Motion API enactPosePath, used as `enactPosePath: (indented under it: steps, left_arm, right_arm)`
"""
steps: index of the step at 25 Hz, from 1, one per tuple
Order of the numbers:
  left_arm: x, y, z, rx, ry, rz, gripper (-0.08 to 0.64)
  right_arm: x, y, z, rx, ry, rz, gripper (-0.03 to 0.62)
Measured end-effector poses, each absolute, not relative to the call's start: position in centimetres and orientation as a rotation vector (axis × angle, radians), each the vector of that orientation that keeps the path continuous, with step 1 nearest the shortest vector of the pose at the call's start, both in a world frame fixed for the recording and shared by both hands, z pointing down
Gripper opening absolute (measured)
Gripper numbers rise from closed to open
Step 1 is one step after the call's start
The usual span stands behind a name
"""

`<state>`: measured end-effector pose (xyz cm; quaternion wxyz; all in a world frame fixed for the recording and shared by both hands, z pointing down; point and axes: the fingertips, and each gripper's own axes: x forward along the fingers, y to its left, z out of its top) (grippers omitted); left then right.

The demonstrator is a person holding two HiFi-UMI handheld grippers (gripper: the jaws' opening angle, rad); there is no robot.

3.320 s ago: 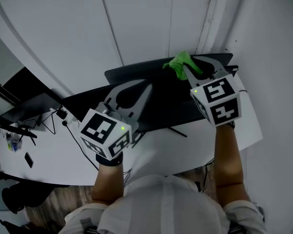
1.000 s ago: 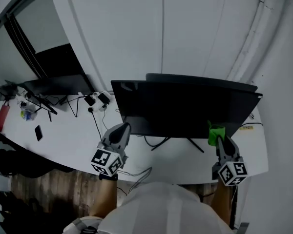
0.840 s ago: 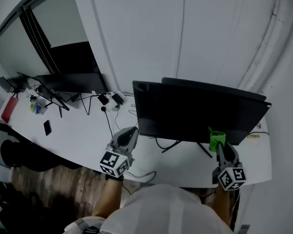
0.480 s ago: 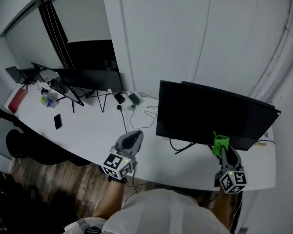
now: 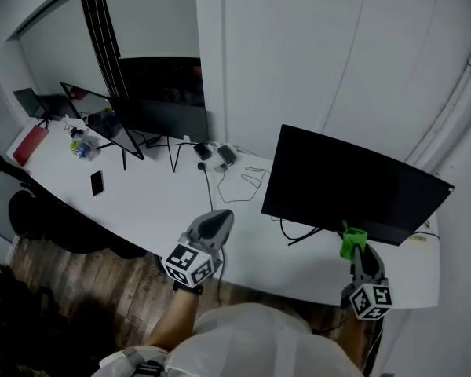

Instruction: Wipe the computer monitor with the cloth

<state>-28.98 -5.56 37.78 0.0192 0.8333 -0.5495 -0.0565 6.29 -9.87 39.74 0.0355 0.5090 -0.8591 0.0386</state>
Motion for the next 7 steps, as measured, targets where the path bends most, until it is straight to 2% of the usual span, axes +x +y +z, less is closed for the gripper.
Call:
enactPosePath:
  steps: [7]
  left_arm:
    - [-28.8, -4.7, 37.3, 2.627, -1.67, -0.17, 0.028]
  right_arm:
    - [5.3, -8.3, 39.7, 1.569, -2.638, 0.12, 0.092]
